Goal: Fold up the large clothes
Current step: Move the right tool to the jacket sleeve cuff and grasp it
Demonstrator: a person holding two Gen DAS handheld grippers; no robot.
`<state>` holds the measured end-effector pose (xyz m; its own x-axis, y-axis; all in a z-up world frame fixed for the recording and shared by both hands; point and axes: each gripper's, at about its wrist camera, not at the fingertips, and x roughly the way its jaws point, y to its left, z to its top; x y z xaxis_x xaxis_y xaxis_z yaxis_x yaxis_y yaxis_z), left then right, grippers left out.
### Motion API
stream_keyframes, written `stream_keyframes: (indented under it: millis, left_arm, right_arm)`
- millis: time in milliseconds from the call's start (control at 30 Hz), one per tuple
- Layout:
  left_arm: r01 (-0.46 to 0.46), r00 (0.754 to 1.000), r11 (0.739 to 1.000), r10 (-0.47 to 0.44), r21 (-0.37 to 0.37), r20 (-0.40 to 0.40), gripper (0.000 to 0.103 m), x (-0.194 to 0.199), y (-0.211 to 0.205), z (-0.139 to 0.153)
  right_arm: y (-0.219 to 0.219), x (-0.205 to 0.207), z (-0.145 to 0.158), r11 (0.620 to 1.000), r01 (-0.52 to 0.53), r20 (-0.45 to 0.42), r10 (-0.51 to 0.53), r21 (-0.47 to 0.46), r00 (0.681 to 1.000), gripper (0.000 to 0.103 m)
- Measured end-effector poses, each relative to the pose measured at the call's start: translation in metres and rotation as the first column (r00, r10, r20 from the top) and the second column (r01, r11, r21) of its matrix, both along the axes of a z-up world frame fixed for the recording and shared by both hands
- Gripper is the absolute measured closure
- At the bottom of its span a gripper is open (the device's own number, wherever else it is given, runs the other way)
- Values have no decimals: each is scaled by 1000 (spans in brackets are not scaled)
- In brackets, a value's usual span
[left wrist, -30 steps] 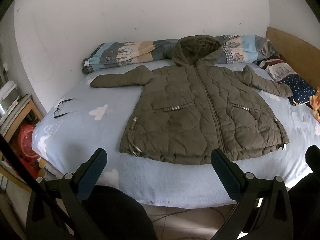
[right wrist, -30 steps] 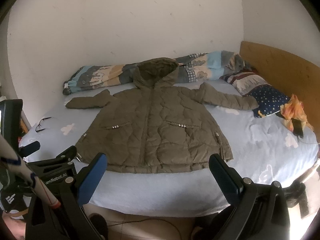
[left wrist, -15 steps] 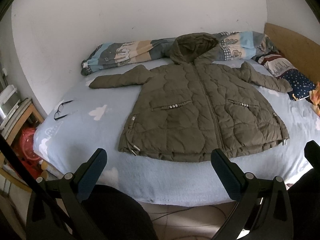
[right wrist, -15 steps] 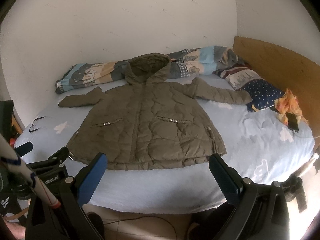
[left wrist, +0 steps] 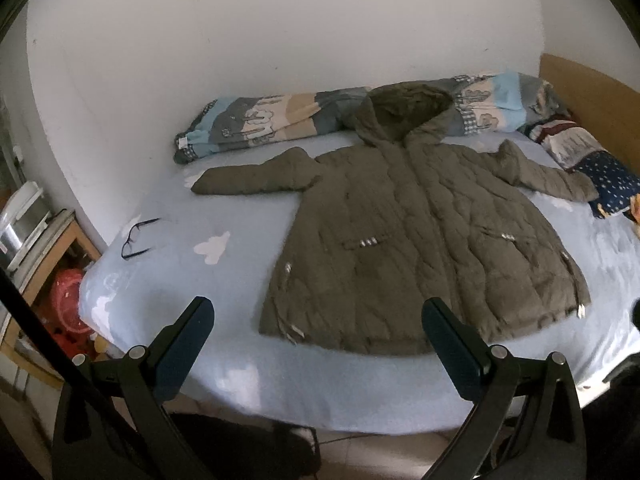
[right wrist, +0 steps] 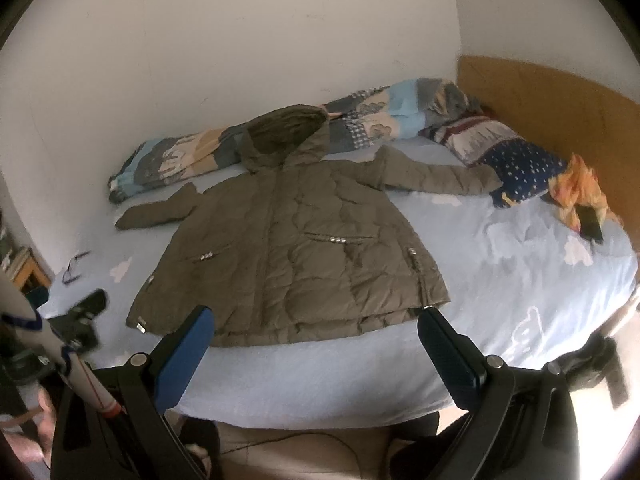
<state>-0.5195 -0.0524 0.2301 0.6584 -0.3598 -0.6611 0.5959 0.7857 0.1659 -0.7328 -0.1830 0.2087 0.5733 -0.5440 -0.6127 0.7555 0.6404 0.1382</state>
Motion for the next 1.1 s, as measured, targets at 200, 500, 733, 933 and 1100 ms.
stream_keyframes:
  millis: [200, 500, 733, 933, 1100]
  left_arm:
    - [6, 996, 1000, -4, 24, -85, 0, 63, -53, -12]
    - [41, 983, 995, -23, 94, -185, 0, 134, -163, -79]
    - [40, 960, 987, 5, 155, -278, 0, 181, -194, -128]
    - [-19, 938, 989, 69, 149, -339, 0, 211, -195, -138]
    - [-14, 950, 984, 69, 177, -306, 0, 207, -216, -144]
  right_arm:
    - [-57, -10, -2, 992, 111, 8, -111, 53, 994, 0]
    - [-166, 0, -1, 956, 250, 4, -254, 155, 967, 0]
    - [-259, 20, -28, 923, 320, -28, -321, 214, 947, 0]
    - [-356, 11, -90, 866, 329, -1, -355, 377, 935, 0]
    - [-429, -35, -119, 782, 421, 75, -506, 460, 859, 0]
